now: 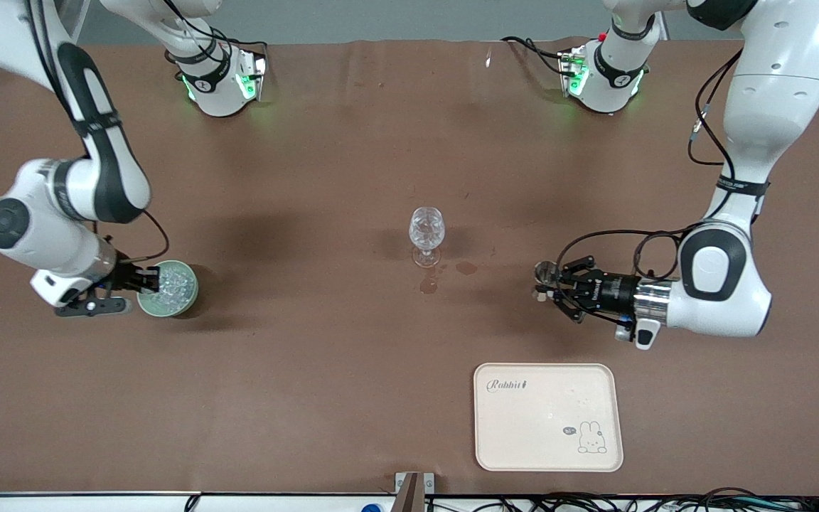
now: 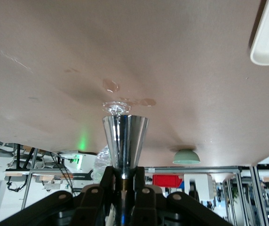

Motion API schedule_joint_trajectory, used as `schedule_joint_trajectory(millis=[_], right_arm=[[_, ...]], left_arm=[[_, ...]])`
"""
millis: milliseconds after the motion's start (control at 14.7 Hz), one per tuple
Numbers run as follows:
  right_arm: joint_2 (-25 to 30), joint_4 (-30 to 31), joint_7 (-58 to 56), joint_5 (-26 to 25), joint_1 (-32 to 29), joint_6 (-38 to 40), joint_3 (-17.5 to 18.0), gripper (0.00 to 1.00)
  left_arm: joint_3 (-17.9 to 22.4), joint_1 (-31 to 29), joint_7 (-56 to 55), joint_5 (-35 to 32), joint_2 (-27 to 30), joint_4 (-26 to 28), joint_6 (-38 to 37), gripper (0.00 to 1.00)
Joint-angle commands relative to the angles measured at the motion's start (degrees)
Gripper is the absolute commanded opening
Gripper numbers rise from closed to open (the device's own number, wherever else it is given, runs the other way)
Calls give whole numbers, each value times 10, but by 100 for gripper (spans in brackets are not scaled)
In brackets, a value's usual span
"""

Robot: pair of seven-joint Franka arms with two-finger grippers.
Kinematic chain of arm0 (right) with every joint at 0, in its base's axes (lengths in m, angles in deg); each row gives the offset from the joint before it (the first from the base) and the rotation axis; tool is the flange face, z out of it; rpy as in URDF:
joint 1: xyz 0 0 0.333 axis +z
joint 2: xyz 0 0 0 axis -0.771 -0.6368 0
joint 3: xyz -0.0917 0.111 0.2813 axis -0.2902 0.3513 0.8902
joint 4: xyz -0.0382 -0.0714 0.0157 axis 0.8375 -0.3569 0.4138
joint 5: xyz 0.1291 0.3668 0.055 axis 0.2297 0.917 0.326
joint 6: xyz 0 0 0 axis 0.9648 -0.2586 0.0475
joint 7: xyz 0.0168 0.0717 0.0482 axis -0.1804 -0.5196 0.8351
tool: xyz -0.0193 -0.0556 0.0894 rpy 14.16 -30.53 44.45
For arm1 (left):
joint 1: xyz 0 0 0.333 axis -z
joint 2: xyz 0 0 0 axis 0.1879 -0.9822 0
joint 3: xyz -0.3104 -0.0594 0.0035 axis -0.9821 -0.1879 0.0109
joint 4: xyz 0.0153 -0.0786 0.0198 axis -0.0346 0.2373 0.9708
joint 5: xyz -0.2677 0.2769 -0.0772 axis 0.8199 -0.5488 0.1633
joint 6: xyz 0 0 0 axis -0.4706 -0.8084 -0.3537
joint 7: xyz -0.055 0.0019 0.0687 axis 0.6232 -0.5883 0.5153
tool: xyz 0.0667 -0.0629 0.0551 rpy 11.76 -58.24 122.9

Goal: Pour wine and add ice with both arms
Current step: 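Move the silver jigger above the wine glass with the left gripper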

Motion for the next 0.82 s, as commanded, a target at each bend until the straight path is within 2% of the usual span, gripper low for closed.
schedule_joint_trajectory(millis=[0,204,340,544,748], right_arm=[[42,-83,-4,0,-6,127,4,4],[48,-201,-1,-19,-3,274,5,4],[76,-244,1,-21,-3,335,6,3],[151,-226,11,-21,-4,364,7,2],[173,-226,14,-21,-3,379,7,1]], left_arm=[[7,41,-49,1,37,19,36,0],[8,70,-90,-3,59,24,39,0],[8,99,-141,-38,78,27,40,0],[7,141,-215,-103,98,28,49,0],[7,167,-281,-156,101,25,60,0]])
